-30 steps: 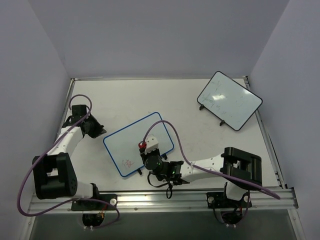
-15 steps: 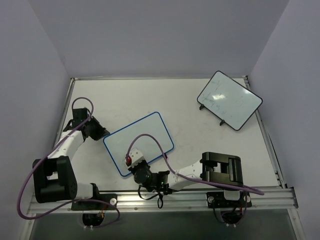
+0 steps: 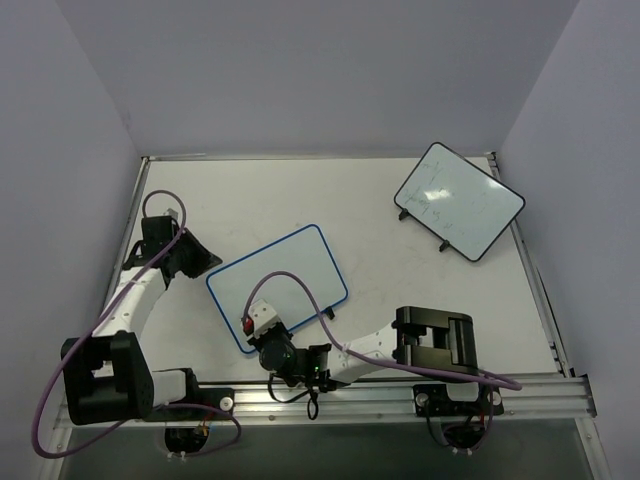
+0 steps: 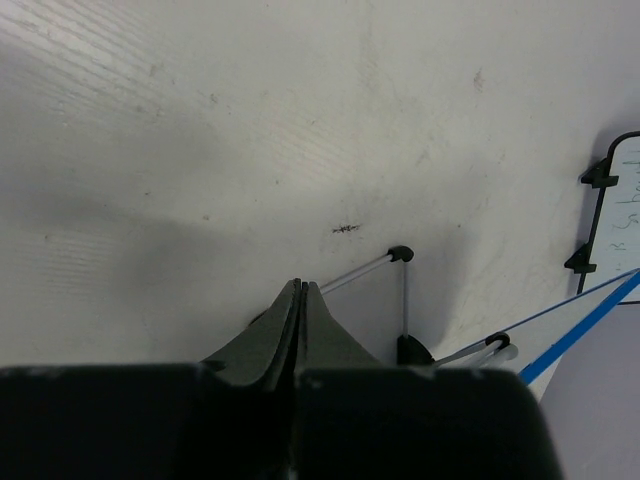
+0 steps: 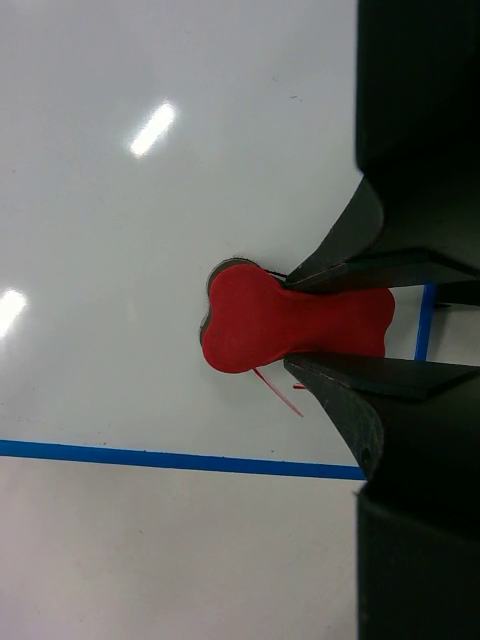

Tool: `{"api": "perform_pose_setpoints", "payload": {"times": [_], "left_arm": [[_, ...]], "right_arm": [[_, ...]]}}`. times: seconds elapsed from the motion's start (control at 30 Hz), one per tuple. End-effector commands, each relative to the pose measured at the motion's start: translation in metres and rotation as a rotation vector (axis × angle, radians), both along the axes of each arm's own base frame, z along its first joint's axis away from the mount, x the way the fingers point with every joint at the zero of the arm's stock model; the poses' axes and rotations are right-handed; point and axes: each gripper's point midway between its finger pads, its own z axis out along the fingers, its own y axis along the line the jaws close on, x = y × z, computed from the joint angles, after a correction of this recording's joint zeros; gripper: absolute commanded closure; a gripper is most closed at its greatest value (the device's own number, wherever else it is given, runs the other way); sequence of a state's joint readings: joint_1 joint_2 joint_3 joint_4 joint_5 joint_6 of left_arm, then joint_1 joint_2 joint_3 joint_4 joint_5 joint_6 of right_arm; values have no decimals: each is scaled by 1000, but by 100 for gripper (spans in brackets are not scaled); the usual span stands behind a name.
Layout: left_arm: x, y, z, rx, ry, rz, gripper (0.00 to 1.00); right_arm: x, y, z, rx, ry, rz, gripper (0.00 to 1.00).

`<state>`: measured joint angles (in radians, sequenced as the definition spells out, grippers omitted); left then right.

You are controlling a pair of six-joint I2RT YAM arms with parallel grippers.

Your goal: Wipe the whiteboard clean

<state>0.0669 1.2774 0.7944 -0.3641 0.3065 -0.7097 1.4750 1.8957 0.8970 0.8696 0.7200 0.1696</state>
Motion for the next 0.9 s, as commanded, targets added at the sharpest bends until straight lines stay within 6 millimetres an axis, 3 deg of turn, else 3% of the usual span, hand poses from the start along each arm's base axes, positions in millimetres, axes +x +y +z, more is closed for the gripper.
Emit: {"api": "perform_pose_setpoints", "payload": {"times": [0.0, 0.4, 0.87], "left_arm": [[9, -3, 29, -1, -78, -30, 98], [4, -10, 41, -13, -101, -46, 98], [1, -26, 45, -30, -118, -92, 98]], "right_arm": [[-4, 14, 7, 19, -9, 6, 100], [-17, 32, 6, -3, -8, 51, 100], [8, -5, -7, -33, 20, -92, 100]]}}
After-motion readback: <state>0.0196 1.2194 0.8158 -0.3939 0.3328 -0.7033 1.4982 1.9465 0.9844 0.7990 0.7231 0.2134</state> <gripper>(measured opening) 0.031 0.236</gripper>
